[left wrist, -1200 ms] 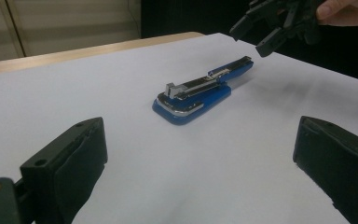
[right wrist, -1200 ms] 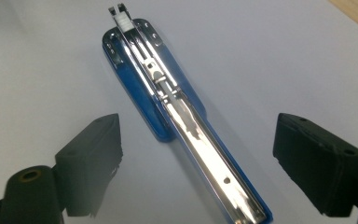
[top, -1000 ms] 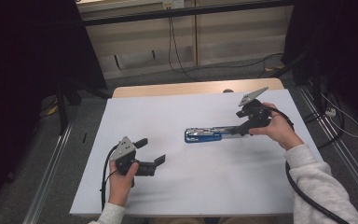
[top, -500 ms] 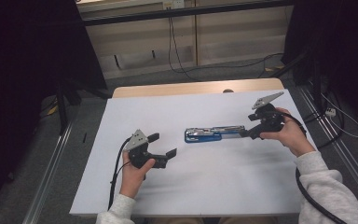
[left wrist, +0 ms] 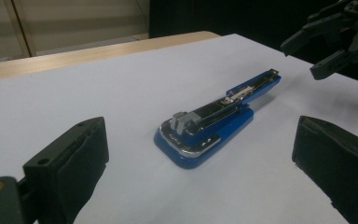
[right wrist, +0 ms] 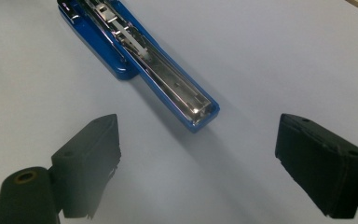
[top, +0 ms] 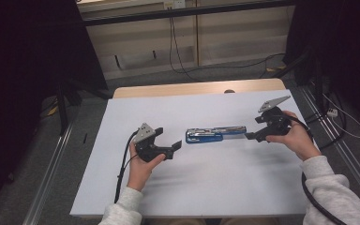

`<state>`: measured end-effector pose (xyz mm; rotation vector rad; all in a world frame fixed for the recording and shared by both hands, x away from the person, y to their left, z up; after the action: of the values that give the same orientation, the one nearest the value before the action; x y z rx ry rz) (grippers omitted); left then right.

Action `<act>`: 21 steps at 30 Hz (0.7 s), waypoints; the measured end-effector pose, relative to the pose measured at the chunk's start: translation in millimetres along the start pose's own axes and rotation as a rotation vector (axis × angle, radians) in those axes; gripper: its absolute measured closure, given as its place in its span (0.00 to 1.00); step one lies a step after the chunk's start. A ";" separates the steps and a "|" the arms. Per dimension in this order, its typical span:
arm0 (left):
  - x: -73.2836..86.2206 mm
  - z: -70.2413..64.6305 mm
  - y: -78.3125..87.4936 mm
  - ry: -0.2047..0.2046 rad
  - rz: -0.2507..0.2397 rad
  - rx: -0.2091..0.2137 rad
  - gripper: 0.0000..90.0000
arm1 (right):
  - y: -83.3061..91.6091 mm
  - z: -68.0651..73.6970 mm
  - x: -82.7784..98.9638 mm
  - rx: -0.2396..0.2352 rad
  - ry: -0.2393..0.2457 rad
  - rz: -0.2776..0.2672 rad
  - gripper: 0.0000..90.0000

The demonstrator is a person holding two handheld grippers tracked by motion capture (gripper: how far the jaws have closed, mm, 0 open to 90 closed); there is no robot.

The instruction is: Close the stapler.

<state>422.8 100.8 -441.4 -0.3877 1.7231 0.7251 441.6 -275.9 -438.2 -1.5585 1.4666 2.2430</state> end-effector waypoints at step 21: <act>13.1 10.5 -34.0 0.024 0.161 -0.064 0.76 | 8.3 -11.4 21.1 0.048 -0.046 0.068 0.90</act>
<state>447.5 83.4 -464.4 -0.3048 1.7710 0.8967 435.1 -298.0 -449.0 -1.4554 1.5710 2.2461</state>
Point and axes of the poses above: each handheld gripper's, and its own axes: y roughly backward along the jaws, x roughly out of its underside, z roughly to its left, the point moved 4 cm from there along -y, roughly forward along the jaws, and after that the axes turned 6 degrees about -z, right-handed, at the moved point
